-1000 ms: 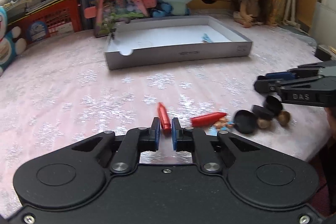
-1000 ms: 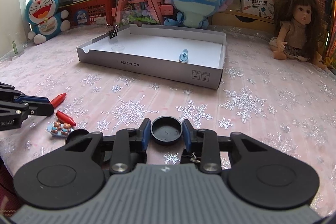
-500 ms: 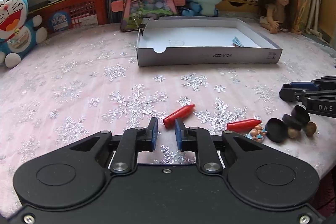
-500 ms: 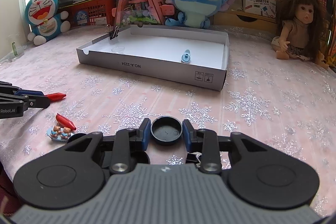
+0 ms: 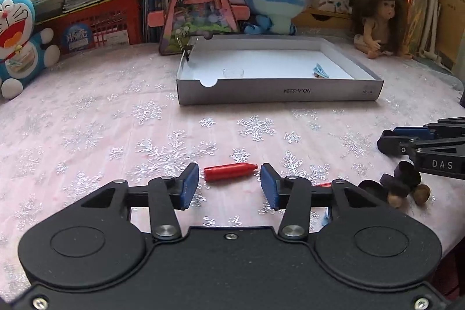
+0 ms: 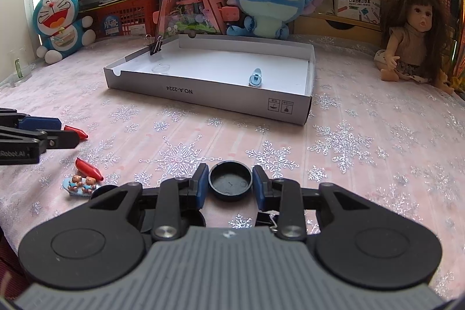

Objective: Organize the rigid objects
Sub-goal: 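Grasp a red crayon with the left tool while the right tool grasps a black round lid, then carry the red crayon and black lid over the white tray with both tools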

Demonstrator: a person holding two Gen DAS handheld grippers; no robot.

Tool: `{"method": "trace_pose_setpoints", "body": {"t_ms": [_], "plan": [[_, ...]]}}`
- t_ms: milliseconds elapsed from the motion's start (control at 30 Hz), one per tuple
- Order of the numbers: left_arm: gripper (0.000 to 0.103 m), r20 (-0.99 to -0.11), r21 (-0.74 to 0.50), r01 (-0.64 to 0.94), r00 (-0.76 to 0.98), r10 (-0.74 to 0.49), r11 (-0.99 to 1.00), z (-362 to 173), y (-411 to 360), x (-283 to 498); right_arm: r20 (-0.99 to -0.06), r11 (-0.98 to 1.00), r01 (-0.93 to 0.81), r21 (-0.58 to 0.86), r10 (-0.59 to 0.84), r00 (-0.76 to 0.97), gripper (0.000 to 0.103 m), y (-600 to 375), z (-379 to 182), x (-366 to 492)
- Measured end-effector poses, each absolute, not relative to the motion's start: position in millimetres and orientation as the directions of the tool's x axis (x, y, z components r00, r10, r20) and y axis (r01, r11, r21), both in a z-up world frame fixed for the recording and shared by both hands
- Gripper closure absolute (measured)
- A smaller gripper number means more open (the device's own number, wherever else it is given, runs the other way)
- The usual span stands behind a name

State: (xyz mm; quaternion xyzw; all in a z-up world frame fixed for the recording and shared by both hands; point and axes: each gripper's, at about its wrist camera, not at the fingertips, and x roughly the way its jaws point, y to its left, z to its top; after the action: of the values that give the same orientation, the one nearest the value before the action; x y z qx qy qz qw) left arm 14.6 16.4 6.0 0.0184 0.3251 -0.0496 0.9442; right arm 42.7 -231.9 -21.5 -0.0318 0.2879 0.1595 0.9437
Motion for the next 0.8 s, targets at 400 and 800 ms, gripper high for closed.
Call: {"method": "trace_pose_setpoints", "body": {"t_ms": [400,800], "plan": [[0.061,-0.606,-0.009,0.026,0.795,-0.025,1.000,-3.1,2.9,27.9,-0.535,0.956,-0.289,0.057,0.273,0.800,0.065,-234.0,-22.4,42.6],[0.061,-0.592,-0.034,0.052,0.804,-0.062,0.998,21.3,4.1,45.3,-0.509,0.962,-0.263,0.074,0.263,0.820,0.065,-236.3,-5.1,55.5]]}}
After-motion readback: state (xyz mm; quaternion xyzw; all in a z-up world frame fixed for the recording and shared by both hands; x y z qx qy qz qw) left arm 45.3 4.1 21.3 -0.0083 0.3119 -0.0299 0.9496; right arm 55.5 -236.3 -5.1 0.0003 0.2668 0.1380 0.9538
